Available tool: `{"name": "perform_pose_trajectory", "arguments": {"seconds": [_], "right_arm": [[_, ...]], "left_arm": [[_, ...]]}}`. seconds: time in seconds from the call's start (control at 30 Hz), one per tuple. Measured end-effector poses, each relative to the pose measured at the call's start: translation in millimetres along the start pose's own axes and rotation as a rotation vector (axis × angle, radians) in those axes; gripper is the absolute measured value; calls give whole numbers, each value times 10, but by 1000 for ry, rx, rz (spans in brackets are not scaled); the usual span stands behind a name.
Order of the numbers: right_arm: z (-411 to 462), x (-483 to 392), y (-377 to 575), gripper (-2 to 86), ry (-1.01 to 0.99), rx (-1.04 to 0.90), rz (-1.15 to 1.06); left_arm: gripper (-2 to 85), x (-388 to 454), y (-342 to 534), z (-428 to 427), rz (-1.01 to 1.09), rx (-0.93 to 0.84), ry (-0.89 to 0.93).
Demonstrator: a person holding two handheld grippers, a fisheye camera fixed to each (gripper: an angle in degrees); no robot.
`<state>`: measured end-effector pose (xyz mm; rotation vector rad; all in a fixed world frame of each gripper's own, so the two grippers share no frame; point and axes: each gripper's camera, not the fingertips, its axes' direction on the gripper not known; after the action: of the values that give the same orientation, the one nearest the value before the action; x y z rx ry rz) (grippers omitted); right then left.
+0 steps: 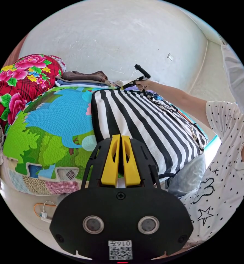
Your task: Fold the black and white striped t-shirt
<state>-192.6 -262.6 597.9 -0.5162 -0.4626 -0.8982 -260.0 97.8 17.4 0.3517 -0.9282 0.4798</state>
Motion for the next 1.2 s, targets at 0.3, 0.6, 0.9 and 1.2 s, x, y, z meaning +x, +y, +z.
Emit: {"name": "perform_pose_trajectory", "arguments": {"seconds": [0.3,0.6,0.9,1.2], "right_arm": [[-66,-257,296,74,-9,-54,-134],[-271,-409,605,15,27,-6,-119],[-291,-599,935,16,102,-25,-43],[-1602,-537,2075,71,-19,277,218]], "left_arm": [[-10,79,-144,-173,-3,9,9],[-10,226,-392,-354,4,-1,3],[-10,410,-743,-532,1,-23,0],[-9,746,-1238,-798,-22,-81,-48]]}}
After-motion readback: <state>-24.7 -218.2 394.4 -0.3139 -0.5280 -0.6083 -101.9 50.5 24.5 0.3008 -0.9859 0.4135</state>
